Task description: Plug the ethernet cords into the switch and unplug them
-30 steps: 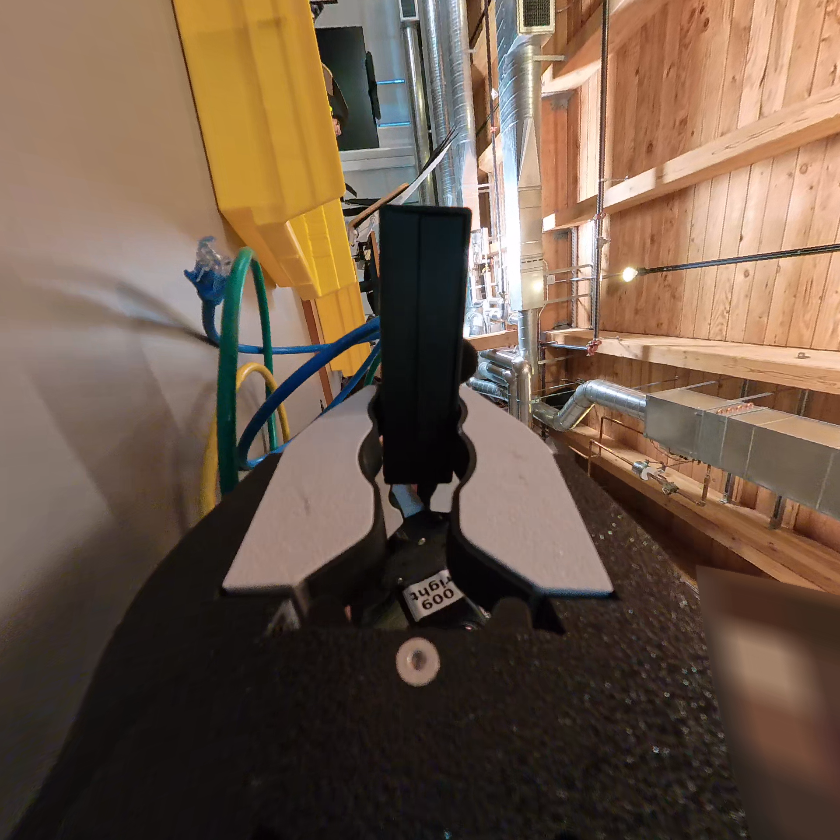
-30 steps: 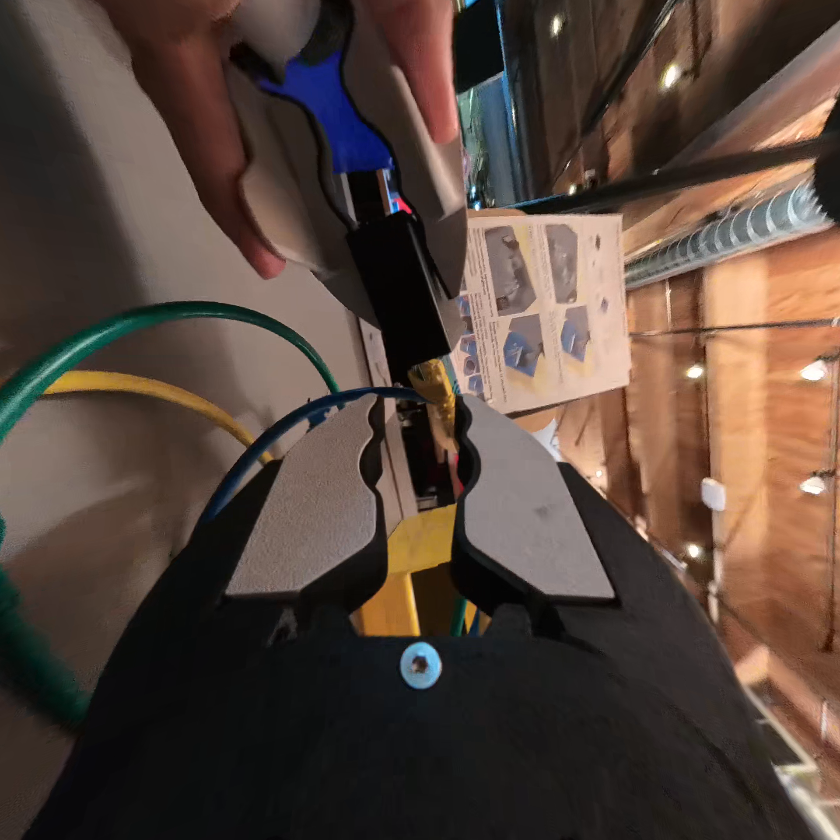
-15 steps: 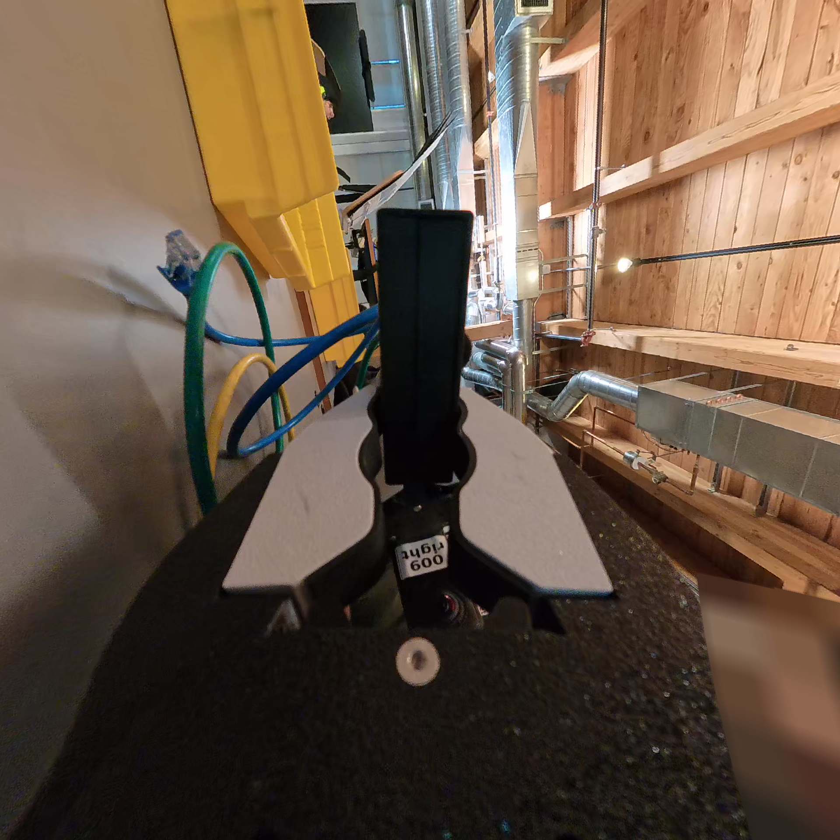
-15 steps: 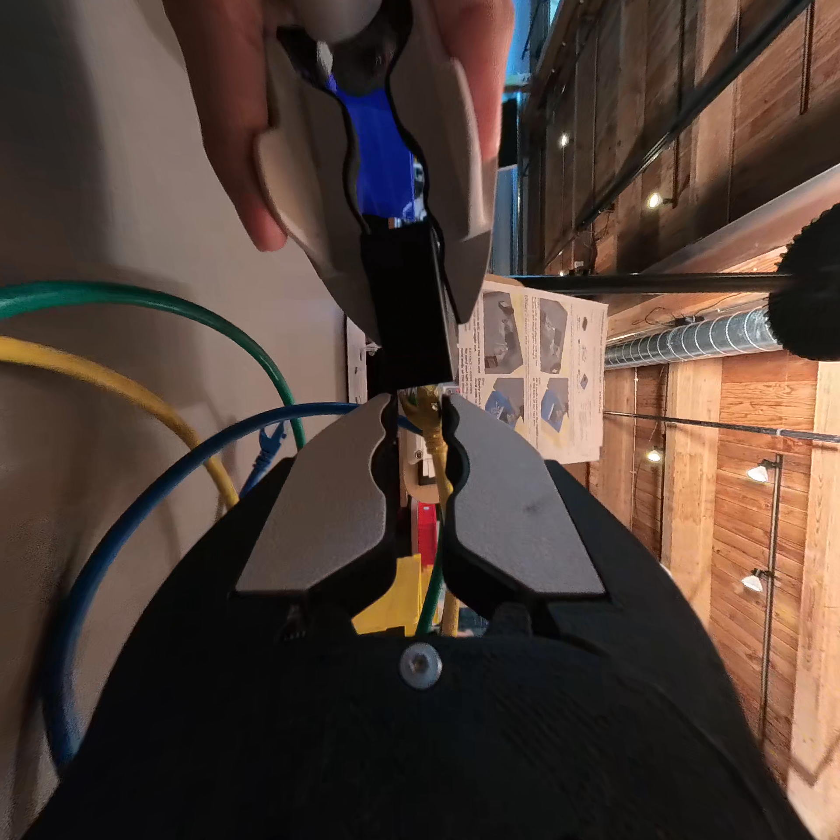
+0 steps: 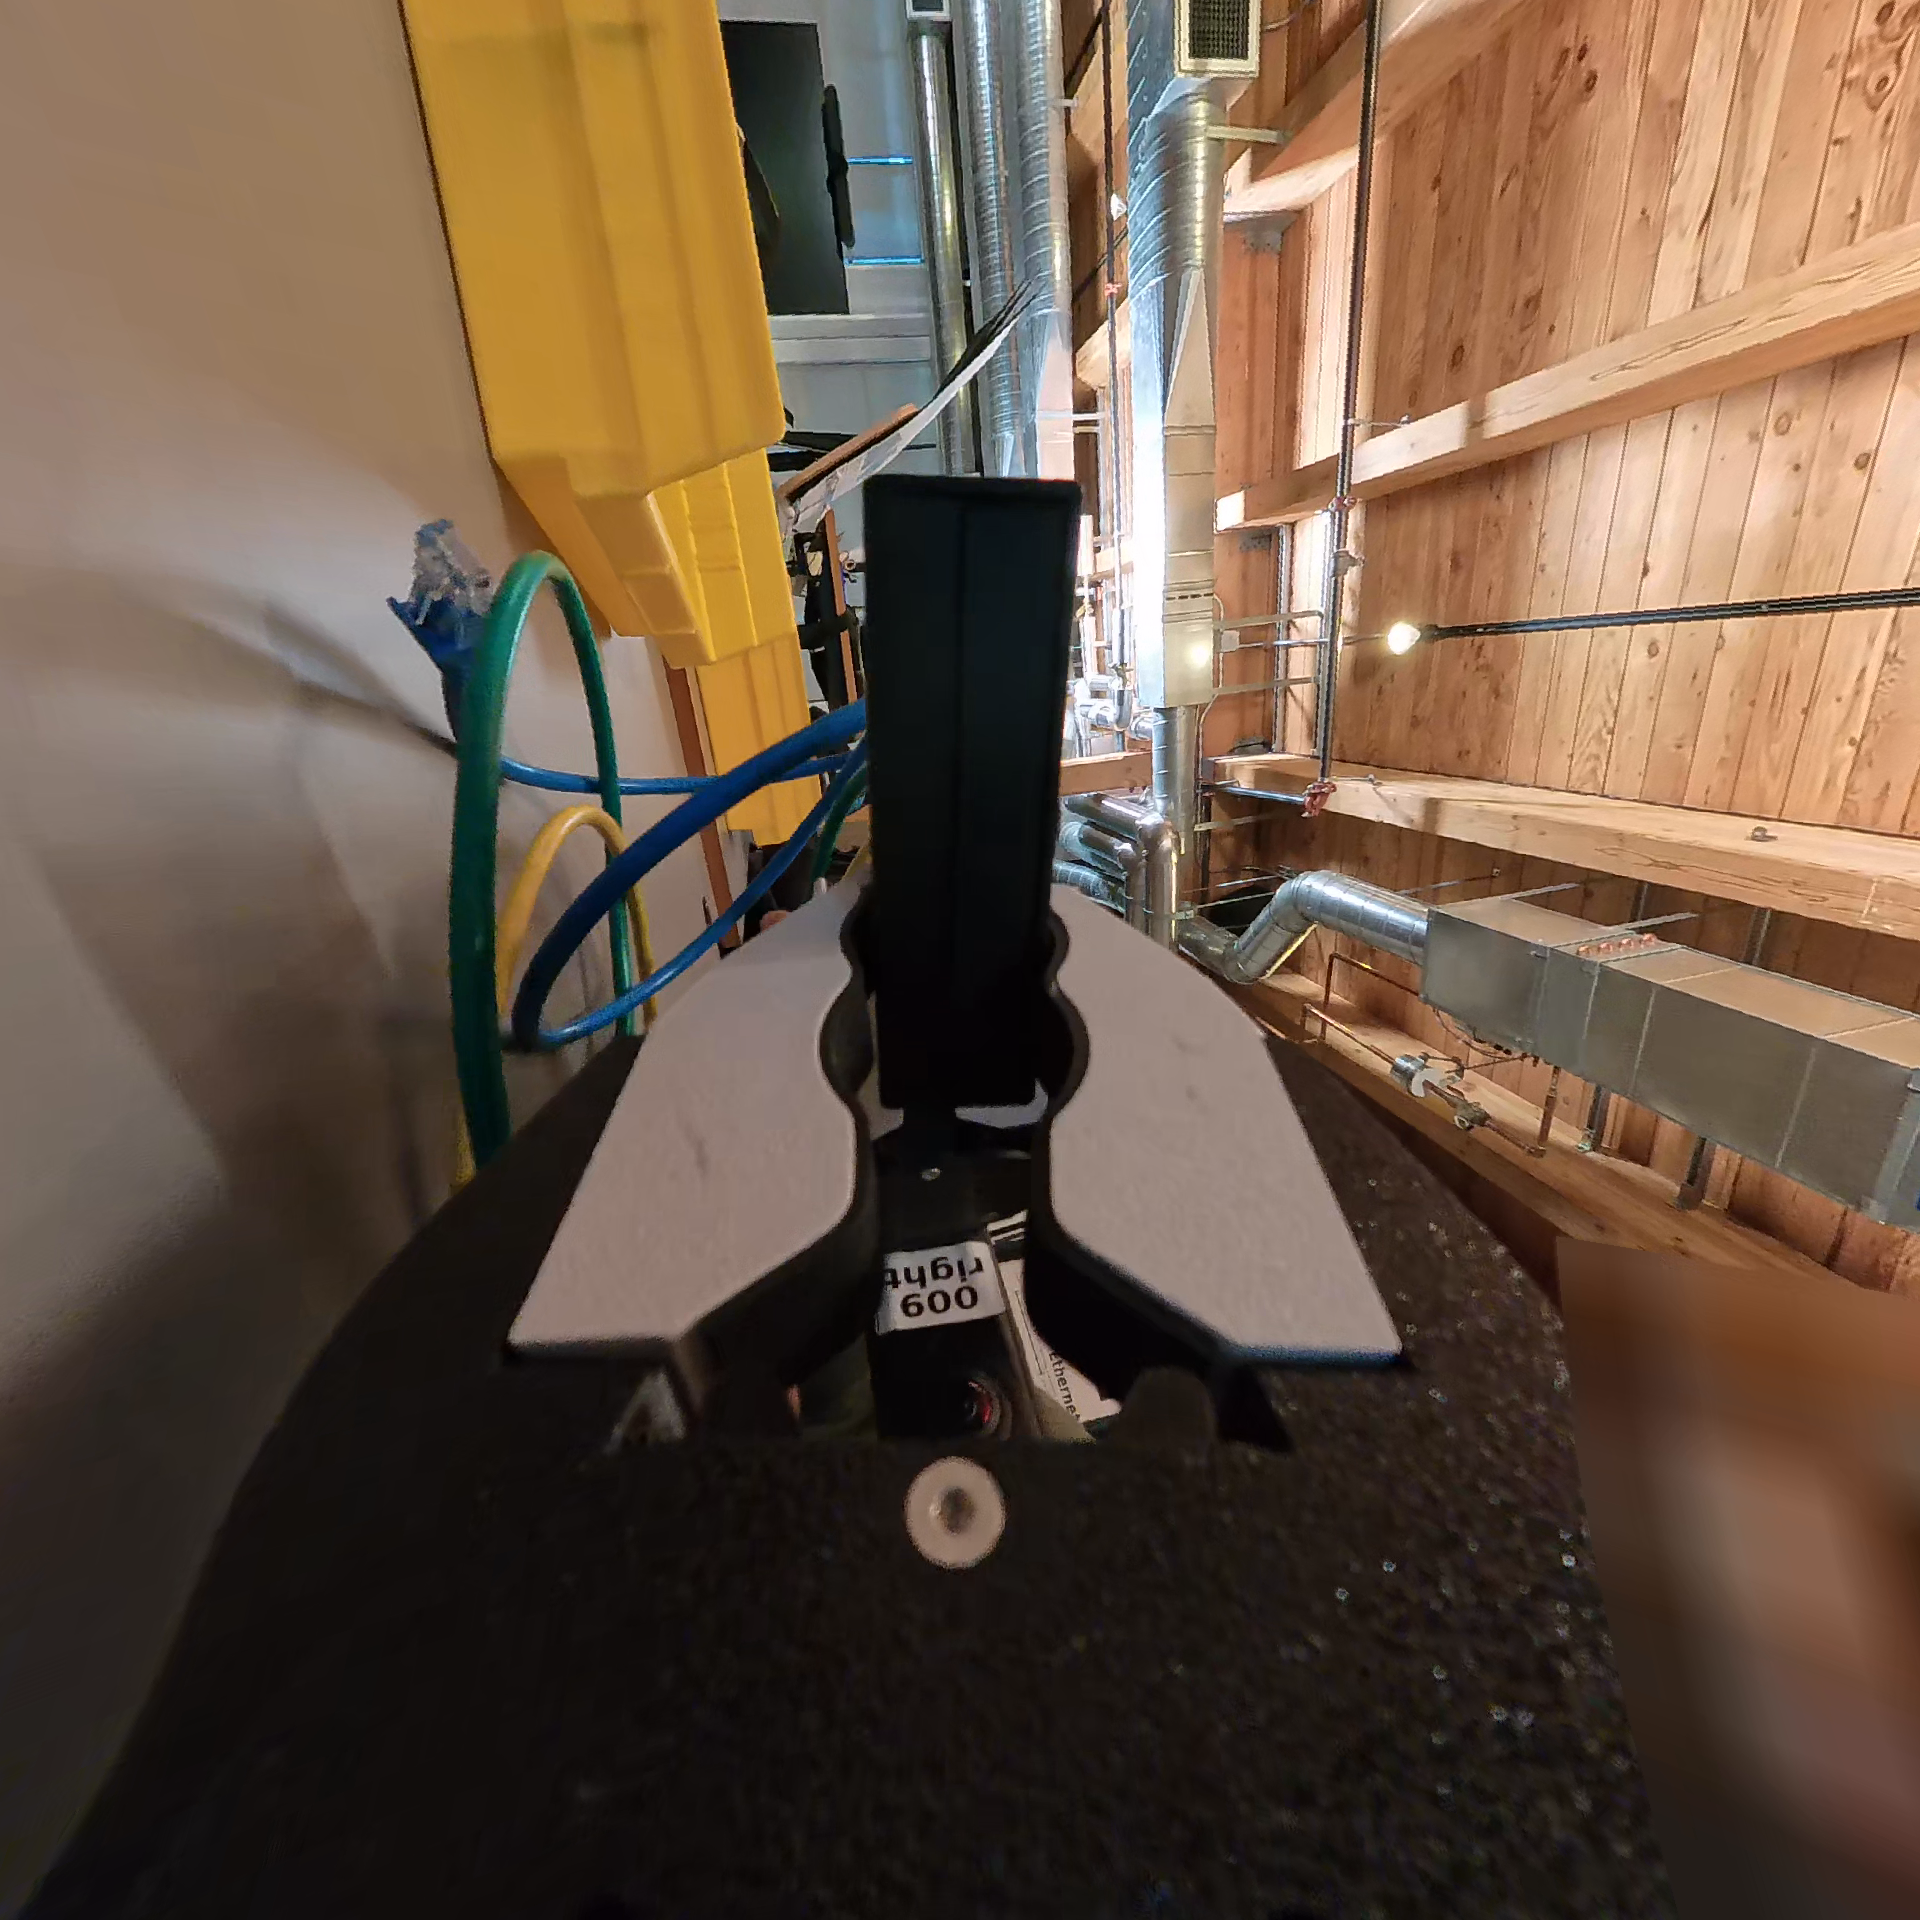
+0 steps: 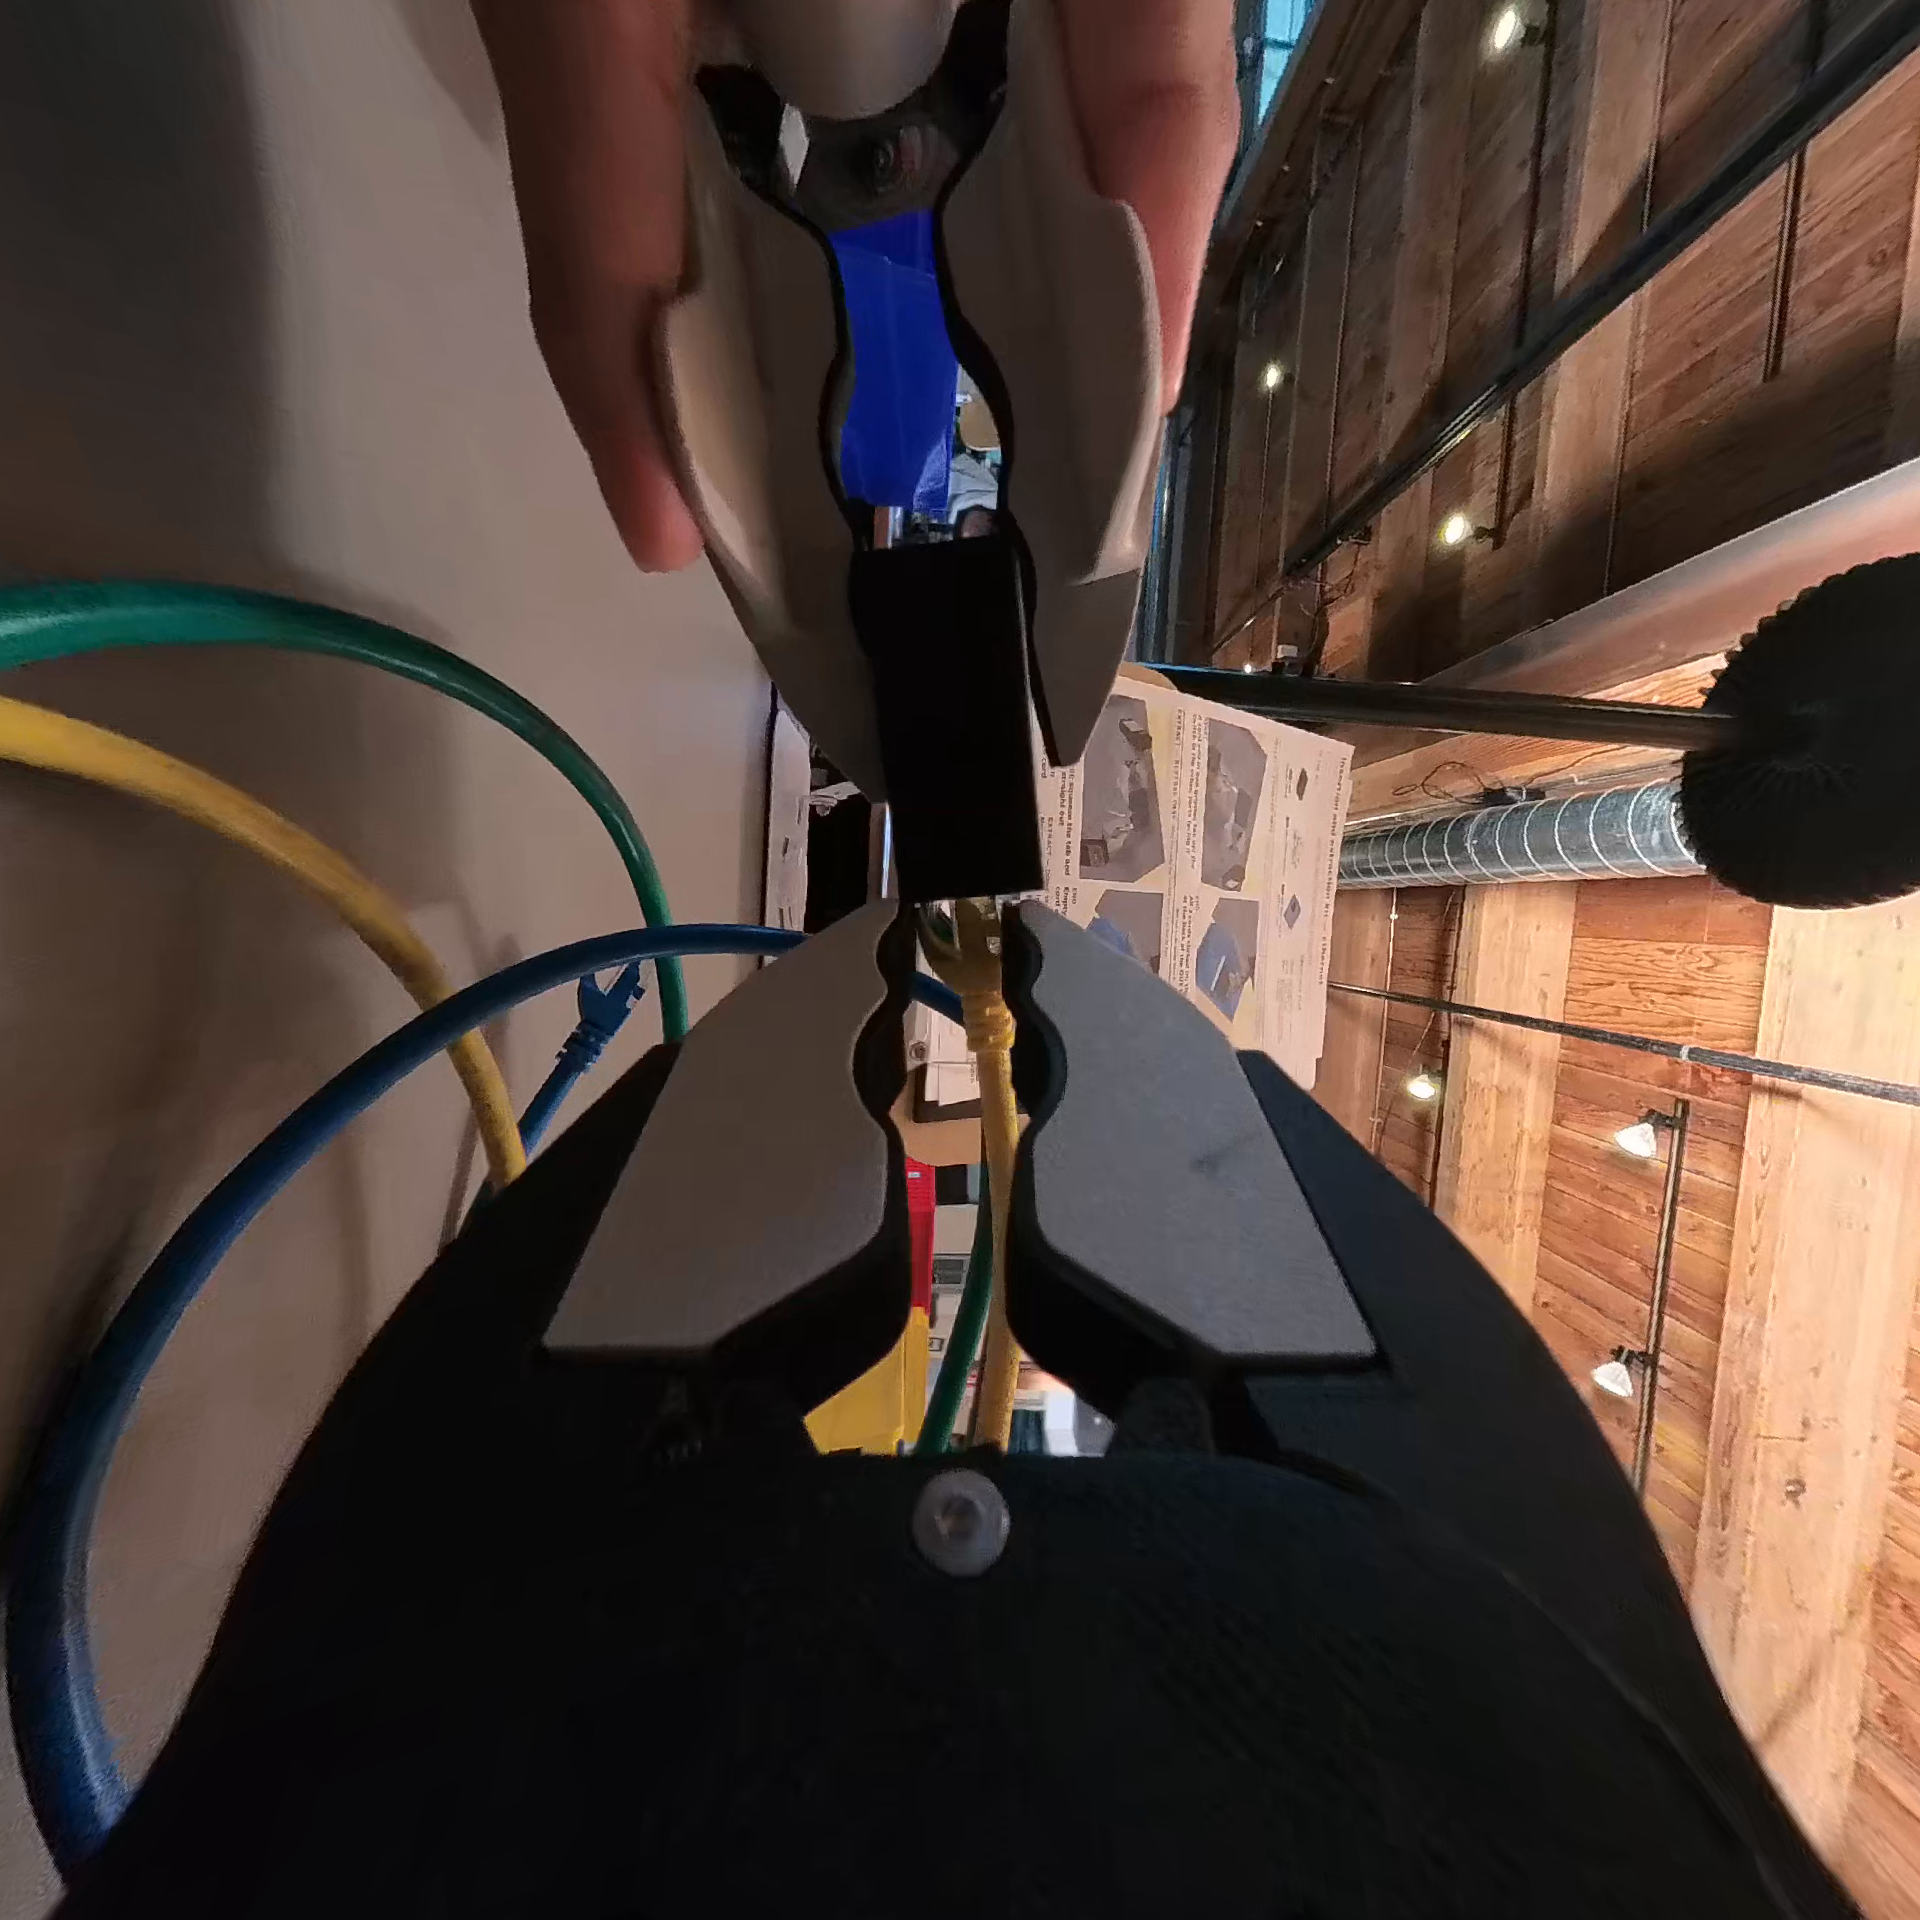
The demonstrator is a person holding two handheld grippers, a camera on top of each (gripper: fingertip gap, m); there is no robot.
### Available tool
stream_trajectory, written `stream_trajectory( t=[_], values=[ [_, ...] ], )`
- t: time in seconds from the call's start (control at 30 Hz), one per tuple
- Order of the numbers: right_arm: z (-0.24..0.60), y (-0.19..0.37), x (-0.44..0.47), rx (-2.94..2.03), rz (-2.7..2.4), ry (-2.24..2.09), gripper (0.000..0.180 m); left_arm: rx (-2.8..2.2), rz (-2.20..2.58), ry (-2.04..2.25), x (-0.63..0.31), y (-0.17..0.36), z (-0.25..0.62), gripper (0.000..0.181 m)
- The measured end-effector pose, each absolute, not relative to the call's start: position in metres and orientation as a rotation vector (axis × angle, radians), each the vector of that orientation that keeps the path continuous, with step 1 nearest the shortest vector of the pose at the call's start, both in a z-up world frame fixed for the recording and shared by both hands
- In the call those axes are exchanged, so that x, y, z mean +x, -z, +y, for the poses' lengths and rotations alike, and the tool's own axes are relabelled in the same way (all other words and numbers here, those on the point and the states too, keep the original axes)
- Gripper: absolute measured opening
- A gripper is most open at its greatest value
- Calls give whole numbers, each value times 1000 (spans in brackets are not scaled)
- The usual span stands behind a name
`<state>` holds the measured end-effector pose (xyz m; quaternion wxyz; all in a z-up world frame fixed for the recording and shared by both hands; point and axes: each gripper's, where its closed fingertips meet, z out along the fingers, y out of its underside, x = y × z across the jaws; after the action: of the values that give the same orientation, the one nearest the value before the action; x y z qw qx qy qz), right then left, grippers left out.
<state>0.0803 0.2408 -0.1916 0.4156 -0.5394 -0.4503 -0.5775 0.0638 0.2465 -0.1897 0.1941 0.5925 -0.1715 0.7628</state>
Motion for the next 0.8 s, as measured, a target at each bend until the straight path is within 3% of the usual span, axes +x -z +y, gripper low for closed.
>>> stream_trajectory(
  t=[0.8],
  values=[
    [242, 193, 78, -1421, -1245, 1483, 14, 1649, -426, -2167, 64, 191, 251, 27]
  ],
)
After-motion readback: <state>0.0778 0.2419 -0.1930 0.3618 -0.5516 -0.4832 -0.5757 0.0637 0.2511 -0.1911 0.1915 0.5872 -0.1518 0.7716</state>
